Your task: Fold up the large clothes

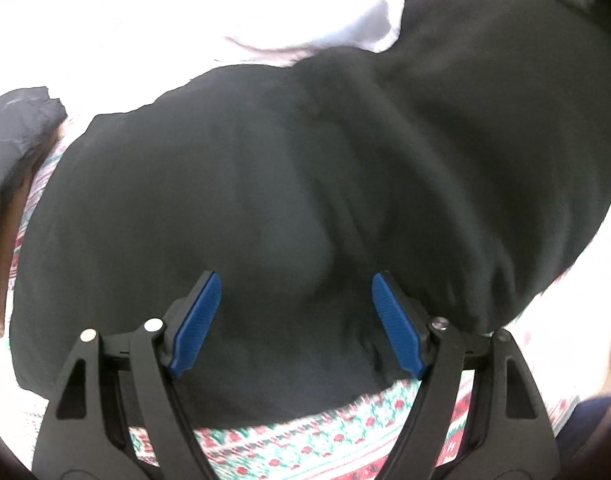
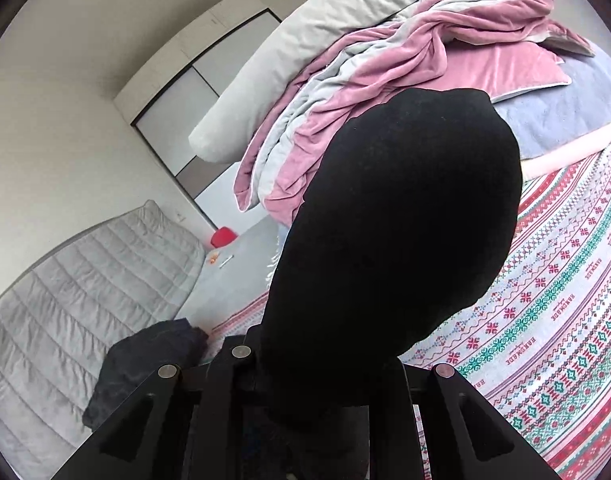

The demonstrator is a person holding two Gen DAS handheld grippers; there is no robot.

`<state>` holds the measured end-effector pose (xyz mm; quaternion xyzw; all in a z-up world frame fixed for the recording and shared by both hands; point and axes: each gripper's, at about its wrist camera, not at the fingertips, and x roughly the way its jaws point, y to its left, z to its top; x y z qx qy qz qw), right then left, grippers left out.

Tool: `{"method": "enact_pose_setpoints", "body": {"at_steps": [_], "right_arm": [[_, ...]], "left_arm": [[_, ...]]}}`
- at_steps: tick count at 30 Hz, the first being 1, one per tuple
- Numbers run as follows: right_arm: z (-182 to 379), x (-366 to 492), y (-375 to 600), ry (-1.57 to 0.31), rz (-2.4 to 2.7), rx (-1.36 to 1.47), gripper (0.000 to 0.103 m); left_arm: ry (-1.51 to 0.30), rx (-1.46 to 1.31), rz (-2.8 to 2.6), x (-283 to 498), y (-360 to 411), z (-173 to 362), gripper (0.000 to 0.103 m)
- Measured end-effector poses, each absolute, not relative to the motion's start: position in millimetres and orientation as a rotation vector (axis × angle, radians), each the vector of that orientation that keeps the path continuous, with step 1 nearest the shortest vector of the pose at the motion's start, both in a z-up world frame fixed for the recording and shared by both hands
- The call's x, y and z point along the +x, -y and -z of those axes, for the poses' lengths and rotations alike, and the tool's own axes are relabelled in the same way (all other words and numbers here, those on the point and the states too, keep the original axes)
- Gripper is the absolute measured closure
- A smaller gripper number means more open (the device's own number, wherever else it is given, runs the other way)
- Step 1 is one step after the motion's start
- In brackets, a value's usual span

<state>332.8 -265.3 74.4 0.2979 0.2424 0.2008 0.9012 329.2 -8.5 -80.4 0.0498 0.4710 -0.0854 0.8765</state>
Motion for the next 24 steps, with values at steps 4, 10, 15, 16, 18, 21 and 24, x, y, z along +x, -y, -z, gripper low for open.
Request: {"method": "enact_pose_setpoints", "body": {"at_steps": [4,10,15,16,18,21,24], "right_arm": [[-71,332,250,-0.516,-0.409,0.566,0.084],[-85,323,238,-0.455,-0.372,0.46,0.084],[-110,302,189,-0.344,-0.362,0.216,0.084],[-115,294,173,-0.312,-0.371,0.149,0.084],[-122,273,130,-0.237,-0.403,-0.015,0.084],[-100,235,34,-0.168,-0.494,-0.374,0.084],[-38,209,-45,-0.212,-0.622,-0.67,0.083]], "left_arm": [[-0.96,0.083,0.181,327,7,94,0.025],[-0.991,-0.014,0.195,314,-43,63,0.025],[-0.932,-0.203,0.11,293,-141,10,0.025],[-0.918,-0.243,0.072,284,-165,0,0.025],[-0.872,-0.325,-0.038,269,-219,-19,0.025],[-0.793,-0.488,-0.117,247,-284,-34,0.025],[-0.766,-0.591,-0.182,231,-325,-34,0.025]]}}
